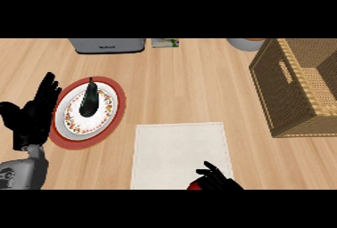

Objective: Pick the tomato from the placemat and place it in the basket

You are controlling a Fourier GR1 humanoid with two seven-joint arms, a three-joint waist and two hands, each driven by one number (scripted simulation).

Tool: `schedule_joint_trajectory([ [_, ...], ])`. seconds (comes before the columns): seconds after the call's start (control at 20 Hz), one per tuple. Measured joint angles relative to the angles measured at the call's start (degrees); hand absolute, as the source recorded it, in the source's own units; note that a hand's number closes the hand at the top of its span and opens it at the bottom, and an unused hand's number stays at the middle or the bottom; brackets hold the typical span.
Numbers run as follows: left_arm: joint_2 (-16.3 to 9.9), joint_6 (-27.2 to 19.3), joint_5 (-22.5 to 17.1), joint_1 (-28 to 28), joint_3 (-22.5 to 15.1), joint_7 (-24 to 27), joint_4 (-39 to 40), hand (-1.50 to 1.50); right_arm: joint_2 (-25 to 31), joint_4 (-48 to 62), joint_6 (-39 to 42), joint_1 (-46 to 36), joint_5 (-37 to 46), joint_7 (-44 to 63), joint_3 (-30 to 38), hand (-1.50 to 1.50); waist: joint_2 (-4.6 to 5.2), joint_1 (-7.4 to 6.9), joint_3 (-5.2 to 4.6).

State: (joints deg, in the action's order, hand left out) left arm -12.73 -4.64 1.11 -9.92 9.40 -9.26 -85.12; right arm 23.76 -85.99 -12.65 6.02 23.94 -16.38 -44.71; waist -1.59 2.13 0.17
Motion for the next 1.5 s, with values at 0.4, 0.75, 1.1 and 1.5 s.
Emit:
schedule_joint_trajectory([
  [0.4, 0.3, -0.2, 0.2, 0.4, -0.4, -0.3, -0.9, 0.0, 18.1, -17.9, 2.9, 19.2, -18.1, -19.6, 8.7, 1.5, 1.05, 0.32, -0.13],
  [0.75, 0.2, 0.6, -0.1, 0.7, -0.3, -0.3, -1.1, 0.0, 31.0, -34.4, 2.0, 32.6, -29.2, -22.3, 23.1, 1.5, 1.29, -0.19, -0.25],
  [1.1, -0.2, 1.3, -0.3, 0.0, -0.1, -0.3, -0.6, 0.0, 34.7, -48.0, 1.6, 37.2, -43.8, -11.5, 37.2, 1.5, 1.48, -0.85, -0.29],
  [1.5, 0.9, 0.9, 0.6, -2.2, -1.3, -0.4, 0.6, 0.0, 35.8, -47.8, -0.2, 23.9, -49.8, 7.1, 49.6, 1.5, 1.74, -2.3, -0.26],
])
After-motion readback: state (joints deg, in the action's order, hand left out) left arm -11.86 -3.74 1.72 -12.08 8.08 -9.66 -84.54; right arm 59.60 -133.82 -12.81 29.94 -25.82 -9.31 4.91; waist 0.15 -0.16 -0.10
